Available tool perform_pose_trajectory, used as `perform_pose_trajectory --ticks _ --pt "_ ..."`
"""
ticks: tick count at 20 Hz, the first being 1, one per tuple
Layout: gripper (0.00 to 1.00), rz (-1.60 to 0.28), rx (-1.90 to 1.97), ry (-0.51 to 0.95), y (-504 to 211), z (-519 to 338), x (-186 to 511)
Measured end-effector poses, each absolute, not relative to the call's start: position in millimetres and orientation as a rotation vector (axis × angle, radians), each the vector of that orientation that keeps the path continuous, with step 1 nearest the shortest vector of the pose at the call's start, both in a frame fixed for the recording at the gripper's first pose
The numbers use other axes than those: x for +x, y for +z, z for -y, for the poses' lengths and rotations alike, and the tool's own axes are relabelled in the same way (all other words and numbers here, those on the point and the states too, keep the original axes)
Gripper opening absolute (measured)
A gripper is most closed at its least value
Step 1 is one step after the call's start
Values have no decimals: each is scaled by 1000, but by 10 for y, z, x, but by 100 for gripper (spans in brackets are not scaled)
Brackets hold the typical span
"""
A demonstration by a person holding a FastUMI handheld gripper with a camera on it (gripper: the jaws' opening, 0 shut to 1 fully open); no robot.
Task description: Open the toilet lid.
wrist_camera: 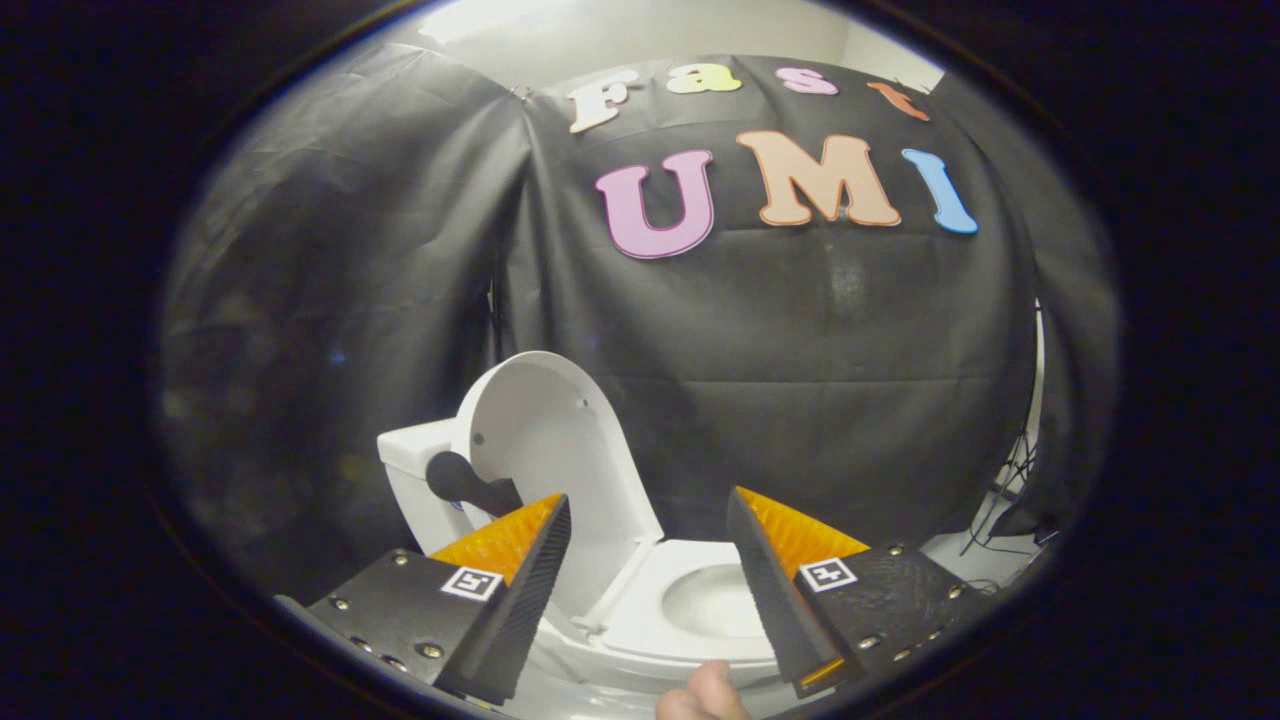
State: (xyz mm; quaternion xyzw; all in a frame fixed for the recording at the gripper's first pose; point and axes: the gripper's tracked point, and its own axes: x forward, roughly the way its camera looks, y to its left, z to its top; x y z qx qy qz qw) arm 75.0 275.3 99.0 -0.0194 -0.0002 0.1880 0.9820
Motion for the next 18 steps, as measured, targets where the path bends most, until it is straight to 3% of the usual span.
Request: perform_pose_trajectory --ticks 18 --pt "93 55 -80 312 918 -1924 1026"
